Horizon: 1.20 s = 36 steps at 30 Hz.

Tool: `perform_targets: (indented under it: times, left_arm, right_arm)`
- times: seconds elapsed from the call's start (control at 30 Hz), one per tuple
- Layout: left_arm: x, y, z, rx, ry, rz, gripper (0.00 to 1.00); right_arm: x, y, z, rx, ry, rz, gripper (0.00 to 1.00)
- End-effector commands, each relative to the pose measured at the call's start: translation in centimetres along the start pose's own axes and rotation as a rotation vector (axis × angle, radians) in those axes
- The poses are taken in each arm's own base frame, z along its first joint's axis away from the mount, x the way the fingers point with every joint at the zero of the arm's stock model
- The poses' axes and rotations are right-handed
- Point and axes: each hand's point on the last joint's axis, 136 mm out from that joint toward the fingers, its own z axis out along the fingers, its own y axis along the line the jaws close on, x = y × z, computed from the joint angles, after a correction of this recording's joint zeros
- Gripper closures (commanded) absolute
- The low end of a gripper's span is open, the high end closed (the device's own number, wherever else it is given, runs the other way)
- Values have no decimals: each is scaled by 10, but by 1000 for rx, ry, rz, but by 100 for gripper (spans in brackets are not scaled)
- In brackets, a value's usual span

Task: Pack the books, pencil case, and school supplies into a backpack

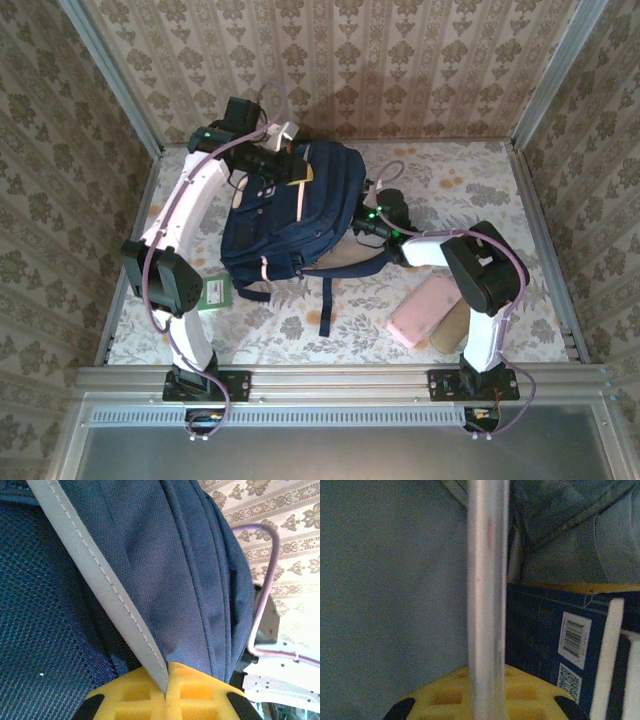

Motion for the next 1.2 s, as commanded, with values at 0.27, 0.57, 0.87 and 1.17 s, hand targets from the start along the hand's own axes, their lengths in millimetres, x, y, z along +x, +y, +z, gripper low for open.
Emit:
perform_targets:
  times: [0.27, 0.57, 0.87, 1.17]
  left_arm:
    - [-26, -43, -33, 143, -115, 100, 100]
    - [-35, -25, -45, 122, -168, 58, 100]
    - [-39, -9, -51, 110, -192, 28, 100]
    - [-38, 0, -52, 75, -206, 11, 100]
  right_arm:
    - [29, -11, 68, 77, -96, 32, 91]
    - [28, -24, 62, 207, -39, -108, 20]
    - [10, -9, 24, 209, -5, -191, 7]
    - [1, -18, -1, 293, -3, -224, 10]
